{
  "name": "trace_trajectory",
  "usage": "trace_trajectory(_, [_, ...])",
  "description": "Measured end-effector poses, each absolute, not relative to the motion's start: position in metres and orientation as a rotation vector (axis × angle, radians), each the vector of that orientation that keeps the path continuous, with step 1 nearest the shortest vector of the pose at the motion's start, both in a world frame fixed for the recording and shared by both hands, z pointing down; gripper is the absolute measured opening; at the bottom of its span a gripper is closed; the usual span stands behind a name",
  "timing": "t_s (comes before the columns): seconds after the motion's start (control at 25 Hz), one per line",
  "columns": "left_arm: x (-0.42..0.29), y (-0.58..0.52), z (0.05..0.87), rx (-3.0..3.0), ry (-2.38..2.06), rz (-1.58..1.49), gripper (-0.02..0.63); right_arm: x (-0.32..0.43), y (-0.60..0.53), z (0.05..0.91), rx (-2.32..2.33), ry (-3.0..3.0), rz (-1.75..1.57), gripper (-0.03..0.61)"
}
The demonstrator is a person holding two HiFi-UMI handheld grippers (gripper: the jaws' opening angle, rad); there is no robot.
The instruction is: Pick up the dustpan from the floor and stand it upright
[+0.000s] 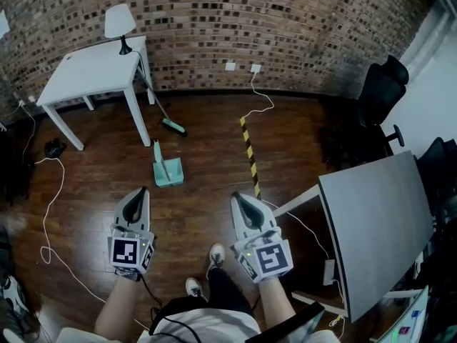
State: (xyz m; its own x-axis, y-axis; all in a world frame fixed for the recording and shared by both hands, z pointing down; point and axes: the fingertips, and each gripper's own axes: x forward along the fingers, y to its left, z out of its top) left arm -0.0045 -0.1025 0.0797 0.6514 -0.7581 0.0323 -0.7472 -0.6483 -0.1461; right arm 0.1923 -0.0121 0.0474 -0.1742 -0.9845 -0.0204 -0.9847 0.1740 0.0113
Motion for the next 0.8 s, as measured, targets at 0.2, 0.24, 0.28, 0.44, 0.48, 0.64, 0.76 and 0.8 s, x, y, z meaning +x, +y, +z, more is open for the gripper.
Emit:
trace_trajectory(0.2, [-0.023, -0.06, 0.048, -2.708, 1.224, -0.092, -0.006, 0.196, 0.032, 0.019, -2.042, 2.315, 0.026, -0.012])
trace_trajectory(0.24, [-0.026, -0.053, 0.042, -2.705, 1.229, -0.094, -0.006, 0.193, 0.037, 0.015, -2.035, 2.313, 0.03, -0.012])
trace_trajectory(0.28, [-0.029, -0.047, 0.037, -2.702, 1.239, -0.092, -0.006, 0.189, 0.04, 0.011, -2.026, 2.318, 0.037, -0.012])
trace_trajectory(0.44, [-0.041, -0.035, 0.025, -2.695, 1.314, -0.057, -0.006, 0.172, 0.042, -0.005, -1.978, 2.371, 0.106, -0.012])
trace_trajectory(0.48, [-0.042, -0.028, 0.026, -2.703, 1.319, -0.05, -0.005, 0.168, 0.046, -0.007, -1.962, 2.387, 0.111, -0.012])
trace_trajectory(0.64, [-0.039, -0.009, 0.02, -2.697, 1.304, -0.032, -0.005, 0.164, 0.061, -0.024, -1.879, 2.408, 0.112, -0.012])
trace_trajectory(0.76, [-0.041, -0.003, 0.012, -2.676, 1.317, -0.045, -0.005, 0.163, 0.066, -0.034, -1.876, 2.404, 0.145, -0.012])
trace_trajectory(0.8, [-0.041, -0.001, 0.011, -2.672, 1.313, -0.047, -0.005, 0.163, 0.069, -0.036, -1.883, 2.394, 0.147, -0.012])
